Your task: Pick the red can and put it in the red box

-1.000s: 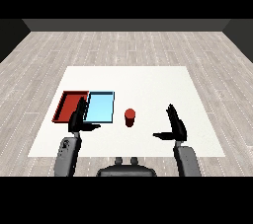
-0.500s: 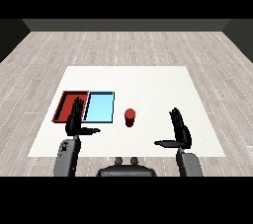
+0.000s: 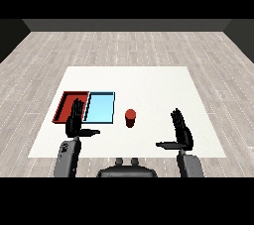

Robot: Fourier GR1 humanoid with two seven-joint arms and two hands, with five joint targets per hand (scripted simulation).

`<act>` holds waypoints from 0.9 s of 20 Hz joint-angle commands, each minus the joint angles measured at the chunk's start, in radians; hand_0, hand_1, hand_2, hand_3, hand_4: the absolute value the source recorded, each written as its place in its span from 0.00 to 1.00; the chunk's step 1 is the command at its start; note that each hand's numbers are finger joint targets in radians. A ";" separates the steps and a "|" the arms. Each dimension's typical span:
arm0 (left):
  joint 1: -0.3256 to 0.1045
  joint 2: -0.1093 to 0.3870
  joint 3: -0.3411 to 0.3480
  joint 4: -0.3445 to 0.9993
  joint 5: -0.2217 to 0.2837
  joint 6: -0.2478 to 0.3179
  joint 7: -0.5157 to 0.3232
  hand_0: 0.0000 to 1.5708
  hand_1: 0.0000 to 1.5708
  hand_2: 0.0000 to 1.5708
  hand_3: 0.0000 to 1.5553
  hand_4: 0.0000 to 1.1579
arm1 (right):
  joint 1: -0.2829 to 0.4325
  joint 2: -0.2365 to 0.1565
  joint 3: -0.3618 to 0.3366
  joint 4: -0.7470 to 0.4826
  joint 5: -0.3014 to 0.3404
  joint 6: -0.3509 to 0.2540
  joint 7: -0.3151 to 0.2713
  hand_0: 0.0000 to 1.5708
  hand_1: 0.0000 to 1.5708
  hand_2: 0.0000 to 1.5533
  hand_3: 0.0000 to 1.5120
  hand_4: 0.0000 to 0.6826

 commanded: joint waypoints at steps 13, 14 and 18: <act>-0.038 -0.020 0.015 0.062 0.017 -0.007 -0.045 0.00 0.00 0.00 0.00 0.00 | -0.220 0.027 0.021 0.195 0.028 -0.059 0.062 0.00 0.00 0.00 0.00 0.00; -0.030 0.005 0.035 -0.005 0.022 0.007 0.017 0.00 0.00 0.00 0.00 0.00 | -0.234 0.060 0.039 0.222 0.046 -0.098 0.068 0.00 0.00 0.00 0.00 0.00; -0.077 0.005 0.061 0.063 0.054 -0.007 -0.006 0.00 0.00 0.00 0.00 0.00 | -0.247 0.064 0.105 0.257 -0.032 -0.119 0.085 0.00 0.00 0.00 0.00 0.00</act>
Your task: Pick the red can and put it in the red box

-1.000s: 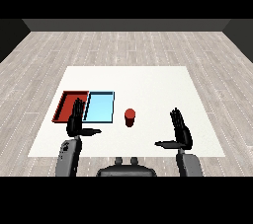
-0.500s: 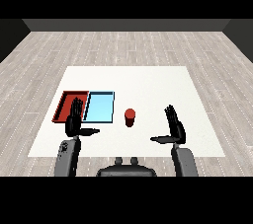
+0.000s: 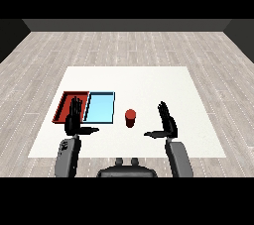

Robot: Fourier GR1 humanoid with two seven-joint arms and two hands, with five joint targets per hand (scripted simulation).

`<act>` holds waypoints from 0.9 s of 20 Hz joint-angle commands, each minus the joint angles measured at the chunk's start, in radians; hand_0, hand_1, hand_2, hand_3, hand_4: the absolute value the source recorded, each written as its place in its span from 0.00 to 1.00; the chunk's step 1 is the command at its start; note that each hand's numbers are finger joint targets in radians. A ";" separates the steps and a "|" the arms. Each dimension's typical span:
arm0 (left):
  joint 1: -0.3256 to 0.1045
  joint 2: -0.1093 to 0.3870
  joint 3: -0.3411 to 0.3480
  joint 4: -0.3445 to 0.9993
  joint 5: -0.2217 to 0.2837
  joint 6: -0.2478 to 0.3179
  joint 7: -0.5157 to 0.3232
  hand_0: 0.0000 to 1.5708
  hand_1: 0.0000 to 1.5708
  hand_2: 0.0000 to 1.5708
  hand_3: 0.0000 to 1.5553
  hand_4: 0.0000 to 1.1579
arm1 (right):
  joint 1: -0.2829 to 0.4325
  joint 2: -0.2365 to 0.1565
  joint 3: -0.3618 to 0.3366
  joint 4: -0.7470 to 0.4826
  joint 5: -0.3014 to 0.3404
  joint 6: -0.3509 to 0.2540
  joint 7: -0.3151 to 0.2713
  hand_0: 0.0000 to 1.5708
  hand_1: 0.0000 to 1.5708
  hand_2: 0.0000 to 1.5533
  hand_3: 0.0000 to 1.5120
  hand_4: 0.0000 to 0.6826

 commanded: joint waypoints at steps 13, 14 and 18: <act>-0.018 -0.023 -0.019 0.032 -0.041 0.046 -0.013 0.00 0.00 0.00 0.00 0.00 | -0.068 0.010 0.110 0.152 -0.152 -0.104 -0.028 0.00 0.00 0.00 0.00 0.00; 0.069 -0.024 -0.048 -0.119 -0.023 0.030 0.057 0.00 0.00 0.00 0.00 0.00 | -0.094 0.010 0.134 0.290 -0.160 -0.107 -0.161 0.00 0.00 0.00 0.00 0.00; 0.084 -0.023 -0.041 -0.076 -0.031 0.021 -0.016 0.00 0.00 0.00 0.00 0.00 | -0.131 0.010 0.246 0.262 -0.234 -0.234 -0.116 0.00 0.00 0.00 0.00 0.00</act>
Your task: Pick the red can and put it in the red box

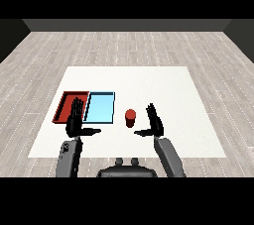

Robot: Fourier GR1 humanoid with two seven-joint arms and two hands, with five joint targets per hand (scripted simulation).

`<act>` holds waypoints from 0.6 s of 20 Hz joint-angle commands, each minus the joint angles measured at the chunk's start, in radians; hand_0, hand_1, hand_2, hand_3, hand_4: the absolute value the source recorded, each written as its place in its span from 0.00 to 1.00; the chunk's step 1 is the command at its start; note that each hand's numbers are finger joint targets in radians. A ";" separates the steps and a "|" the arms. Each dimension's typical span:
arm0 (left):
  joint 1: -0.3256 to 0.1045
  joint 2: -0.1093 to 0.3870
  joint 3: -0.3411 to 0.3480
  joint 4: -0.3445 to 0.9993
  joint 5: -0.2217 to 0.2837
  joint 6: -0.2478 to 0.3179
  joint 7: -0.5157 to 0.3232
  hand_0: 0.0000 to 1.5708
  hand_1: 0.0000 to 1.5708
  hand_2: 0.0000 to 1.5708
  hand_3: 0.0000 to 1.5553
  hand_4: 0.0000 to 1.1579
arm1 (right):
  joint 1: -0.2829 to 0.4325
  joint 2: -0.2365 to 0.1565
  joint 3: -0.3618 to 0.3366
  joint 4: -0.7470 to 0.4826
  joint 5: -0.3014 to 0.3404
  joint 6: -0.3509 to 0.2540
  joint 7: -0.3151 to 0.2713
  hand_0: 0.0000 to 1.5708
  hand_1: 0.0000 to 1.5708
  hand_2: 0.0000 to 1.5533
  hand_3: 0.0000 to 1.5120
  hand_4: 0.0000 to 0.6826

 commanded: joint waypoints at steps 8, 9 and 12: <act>0.031 -0.013 -0.021 -0.019 0.007 -0.013 -0.017 0.00 0.00 0.00 0.00 0.00 | -0.140 0.000 0.115 0.193 -0.154 -0.100 -0.092 0.00 0.00 0.00 0.00 0.00; 0.047 -0.002 -0.011 -0.074 0.013 -0.001 0.032 0.00 0.00 0.00 0.00 0.00 | -0.160 0.000 0.126 0.265 -0.178 -0.094 -0.149 0.00 0.00 0.00 0.00 0.00; -0.055 -0.013 0.005 0.114 -0.015 0.005 -0.064 0.00 0.00 0.00 0.00 0.00 | -0.183 0.000 0.170 0.150 -0.190 -0.142 -0.019 0.00 0.00 0.00 0.00 0.00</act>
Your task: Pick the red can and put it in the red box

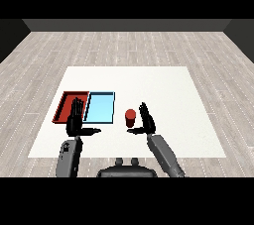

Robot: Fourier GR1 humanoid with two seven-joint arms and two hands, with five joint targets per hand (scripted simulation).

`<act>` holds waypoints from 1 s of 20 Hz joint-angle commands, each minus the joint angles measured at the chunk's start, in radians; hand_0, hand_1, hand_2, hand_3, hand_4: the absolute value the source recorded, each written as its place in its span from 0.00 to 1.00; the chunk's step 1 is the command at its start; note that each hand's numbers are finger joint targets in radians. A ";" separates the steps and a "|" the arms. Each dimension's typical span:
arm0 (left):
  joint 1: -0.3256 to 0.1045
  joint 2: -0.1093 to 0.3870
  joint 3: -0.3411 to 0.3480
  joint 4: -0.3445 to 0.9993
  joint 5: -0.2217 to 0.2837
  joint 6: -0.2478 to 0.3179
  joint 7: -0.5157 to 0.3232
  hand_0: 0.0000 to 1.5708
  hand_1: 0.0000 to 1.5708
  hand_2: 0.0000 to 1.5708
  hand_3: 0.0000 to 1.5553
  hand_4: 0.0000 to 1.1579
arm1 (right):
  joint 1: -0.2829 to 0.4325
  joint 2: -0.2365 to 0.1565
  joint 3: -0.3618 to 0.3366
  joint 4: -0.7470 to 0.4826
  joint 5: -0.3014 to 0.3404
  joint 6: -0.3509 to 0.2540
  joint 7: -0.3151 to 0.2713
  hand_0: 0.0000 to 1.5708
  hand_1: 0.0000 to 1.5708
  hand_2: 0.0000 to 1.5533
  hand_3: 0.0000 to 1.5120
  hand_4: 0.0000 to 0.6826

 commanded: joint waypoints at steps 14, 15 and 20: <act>0.058 0.002 0.002 0.015 -0.001 -0.038 -0.088 0.00 0.00 0.00 0.00 0.00 | -0.206 0.000 0.130 0.267 -0.218 -0.114 -0.118 0.00 0.00 0.00 0.00 0.00; -0.025 0.042 0.039 -0.049 0.058 -0.034 0.084 0.00 0.00 0.00 0.00 0.00 | -0.149 0.000 0.039 0.213 -0.127 -0.029 -0.056 0.00 0.00 0.00 0.00 0.00; 0.006 -0.006 -0.003 0.006 0.017 -0.022 -0.026 0.00 0.00 0.00 0.00 0.00 | -0.137 0.000 0.060 0.219 -0.145 -0.066 -0.081 0.00 0.00 0.00 0.00 0.00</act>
